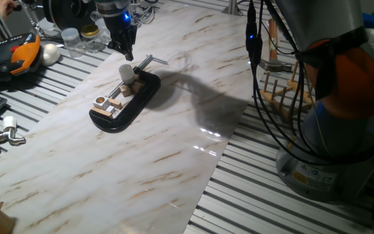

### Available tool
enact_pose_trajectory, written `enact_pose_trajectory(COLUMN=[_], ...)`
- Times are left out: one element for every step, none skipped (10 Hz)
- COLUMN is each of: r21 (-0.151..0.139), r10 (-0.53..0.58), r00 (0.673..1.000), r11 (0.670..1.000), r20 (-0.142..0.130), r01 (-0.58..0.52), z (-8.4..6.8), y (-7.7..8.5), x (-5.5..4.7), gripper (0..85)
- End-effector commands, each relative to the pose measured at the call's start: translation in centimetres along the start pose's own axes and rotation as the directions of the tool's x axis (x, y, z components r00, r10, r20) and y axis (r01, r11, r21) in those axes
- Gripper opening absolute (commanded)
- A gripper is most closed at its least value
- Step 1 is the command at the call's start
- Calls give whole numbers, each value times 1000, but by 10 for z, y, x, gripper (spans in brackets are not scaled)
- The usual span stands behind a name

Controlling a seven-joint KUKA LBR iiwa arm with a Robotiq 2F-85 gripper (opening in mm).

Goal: Install the light bulb by rotating it

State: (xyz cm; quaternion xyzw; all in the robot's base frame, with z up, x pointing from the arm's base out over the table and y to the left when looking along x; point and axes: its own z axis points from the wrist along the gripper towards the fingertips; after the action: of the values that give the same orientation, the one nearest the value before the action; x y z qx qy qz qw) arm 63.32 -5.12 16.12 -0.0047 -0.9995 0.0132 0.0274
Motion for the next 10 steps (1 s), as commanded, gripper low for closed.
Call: enact_pose_trajectory(r21=[0, 3, 2, 5, 6, 6, 11, 14, 16, 16], r10=[0, 2, 3, 5, 5, 5, 5, 9, 13, 16], r00=[1000, 1000, 1000, 1000, 1000, 1000, 1000, 1000, 1000, 1000], r11=[1000, 1000, 1000, 1000, 1000, 1000, 1000, 1000, 1000, 1000], r20=[0, 0, 0, 0, 0, 0, -1, -7, -13, -15], r01=[0, -2, -3, -5, -5, -5, -5, -8, -13, -16], z=[0, 0, 0, 0, 0, 0, 1, 1, 1, 1], y=[0, 0, 0, 1, 1, 1, 1, 1, 1, 1], x=[0, 1, 1, 1, 1, 1, 1, 1, 1, 1], gripper=[0, 0, 0, 0, 0, 0, 0, 0, 0, 0])
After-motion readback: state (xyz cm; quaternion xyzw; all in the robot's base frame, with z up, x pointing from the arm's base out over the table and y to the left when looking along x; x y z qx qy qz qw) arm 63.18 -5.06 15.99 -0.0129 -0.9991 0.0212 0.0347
